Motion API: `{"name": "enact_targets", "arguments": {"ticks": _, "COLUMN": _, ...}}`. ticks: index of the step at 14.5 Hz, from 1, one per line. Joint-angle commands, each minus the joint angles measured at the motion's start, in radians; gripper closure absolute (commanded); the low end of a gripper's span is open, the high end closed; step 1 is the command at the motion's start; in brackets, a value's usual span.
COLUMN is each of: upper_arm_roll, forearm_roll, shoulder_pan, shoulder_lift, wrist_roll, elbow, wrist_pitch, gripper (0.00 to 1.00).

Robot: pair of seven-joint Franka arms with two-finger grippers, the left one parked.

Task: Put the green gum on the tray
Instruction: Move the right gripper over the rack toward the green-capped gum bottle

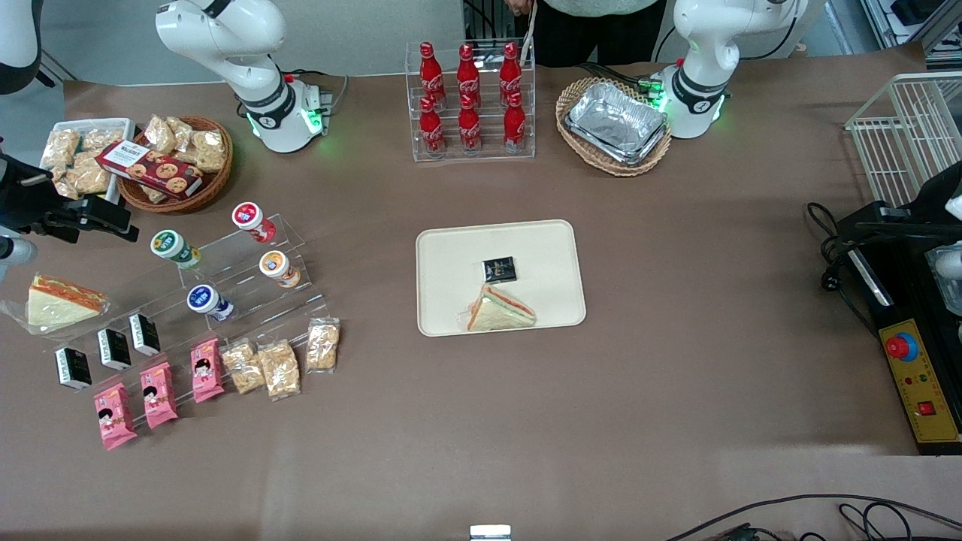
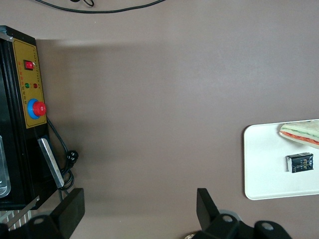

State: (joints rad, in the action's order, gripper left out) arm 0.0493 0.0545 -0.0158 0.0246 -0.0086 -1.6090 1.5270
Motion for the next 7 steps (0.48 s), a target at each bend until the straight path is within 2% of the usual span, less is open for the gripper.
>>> {"name": "enact_targets", "arguments": {"ticks": 1, "upper_arm_roll": -0.002, "forearm_roll": 0.019, "shoulder_pan": -0.001, "shoulder_lift": -0.003, "wrist_roll": -0.01, "elbow": 0.005, "wrist_pitch": -0.001, "gripper": 0.0}}
{"name": "enact_targets", "arguments": {"ticks": 7, "upper_arm_roll": 0.0, "forearm_roll": 0.01, "shoulder_pan": -0.004, "shoulder_lift": -0.005, "wrist_roll": -0.019, "elbow": 0.003, "wrist_pitch": -0.01, "gripper": 0.0}}
